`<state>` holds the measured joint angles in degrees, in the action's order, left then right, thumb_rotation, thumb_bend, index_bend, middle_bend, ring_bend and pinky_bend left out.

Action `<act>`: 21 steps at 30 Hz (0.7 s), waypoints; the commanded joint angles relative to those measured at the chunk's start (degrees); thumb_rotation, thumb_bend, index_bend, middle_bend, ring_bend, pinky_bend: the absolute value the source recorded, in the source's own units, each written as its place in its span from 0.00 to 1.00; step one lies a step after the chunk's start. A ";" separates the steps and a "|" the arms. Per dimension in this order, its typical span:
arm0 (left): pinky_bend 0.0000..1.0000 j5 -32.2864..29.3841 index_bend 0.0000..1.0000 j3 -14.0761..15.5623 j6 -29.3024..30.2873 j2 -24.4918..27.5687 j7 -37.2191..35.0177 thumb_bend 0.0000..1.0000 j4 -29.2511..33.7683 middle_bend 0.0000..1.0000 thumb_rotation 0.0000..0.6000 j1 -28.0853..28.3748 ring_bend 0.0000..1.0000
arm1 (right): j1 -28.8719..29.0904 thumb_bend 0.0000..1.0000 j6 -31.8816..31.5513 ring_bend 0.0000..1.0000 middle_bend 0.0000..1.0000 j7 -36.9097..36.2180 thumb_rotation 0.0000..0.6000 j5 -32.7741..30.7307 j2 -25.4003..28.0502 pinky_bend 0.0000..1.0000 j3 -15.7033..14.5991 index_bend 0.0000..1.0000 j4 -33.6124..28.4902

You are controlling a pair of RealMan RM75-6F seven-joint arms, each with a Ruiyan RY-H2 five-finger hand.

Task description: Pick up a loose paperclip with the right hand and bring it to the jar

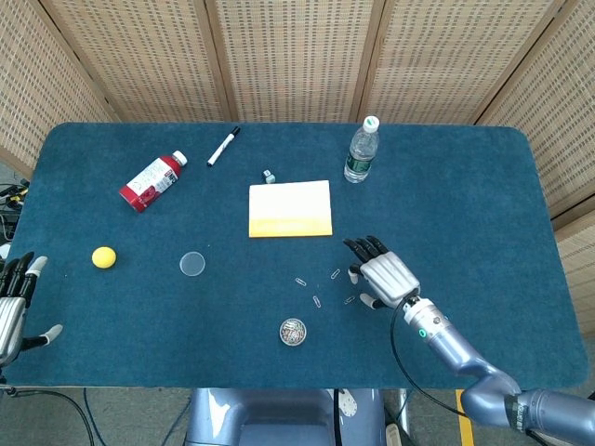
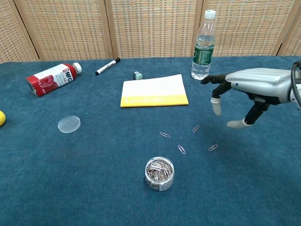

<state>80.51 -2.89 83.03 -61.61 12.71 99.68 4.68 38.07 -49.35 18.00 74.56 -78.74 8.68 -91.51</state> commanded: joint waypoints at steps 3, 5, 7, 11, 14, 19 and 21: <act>0.00 -0.26 0.00 0.02 -0.33 -0.03 -0.01 0.00 -0.03 0.00 1.00 0.16 0.00 | 2.13 0.30 1.96 0.00 0.00 4.99 1.00 -3.76 -4.39 0.00 -0.95 0.50 3.68; 0.00 -0.19 0.00 0.12 -0.36 -0.03 0.07 0.00 0.05 0.00 1.00 0.18 0.00 | 2.48 0.30 1.92 0.00 0.00 6.17 1.00 -4.81 -5.35 0.00 -1.18 0.50 4.25; 0.00 -0.11 0.00 0.21 -0.37 -0.03 0.20 0.00 0.09 0.00 1.00 0.19 0.00 | 2.71 0.31 1.87 0.00 0.00 6.81 1.00 -5.55 -5.84 0.00 -1.33 0.50 4.38; 0.00 0.01 0.00 0.33 -0.38 -0.03 0.35 0.00 0.19 0.00 1.00 0.22 0.00 | 3.11 0.31 1.66 0.00 0.00 7.84 1.00 -6.64 -6.72 0.00 -1.67 0.50 4.60; 0.00 0.11 0.00 0.47 -0.35 -0.10 0.46 0.00 0.18 0.00 1.00 0.20 0.00 | 3.45 0.32 1.64 0.00 0.00 8.75 1.00 -7.36 -7.37 0.00 -2.12 0.50 5.26; 0.00 0.16 0.00 0.51 -0.18 -0.18 0.73 0.00 0.26 0.00 1.00 0.17 0.00 | 4.02 0.32 1.41 0.00 0.00 11.26 1.00 -7.64 -8.71 0.00 -3.38 0.51 7.27; 0.00 0.10 0.00 0.54 -0.24 -0.21 0.78 0.00 0.24 0.00 1.00 0.19 0.00 | 4.05 0.32 1.48 0.00 0.00 11.24 1.00 -8.10 -9.40 0.00 -3.58 0.51 7.44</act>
<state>80.62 -2.36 82.80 -61.82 13.49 99.93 4.87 41.99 -47.89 29.26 66.72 -87.62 5.41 -84.26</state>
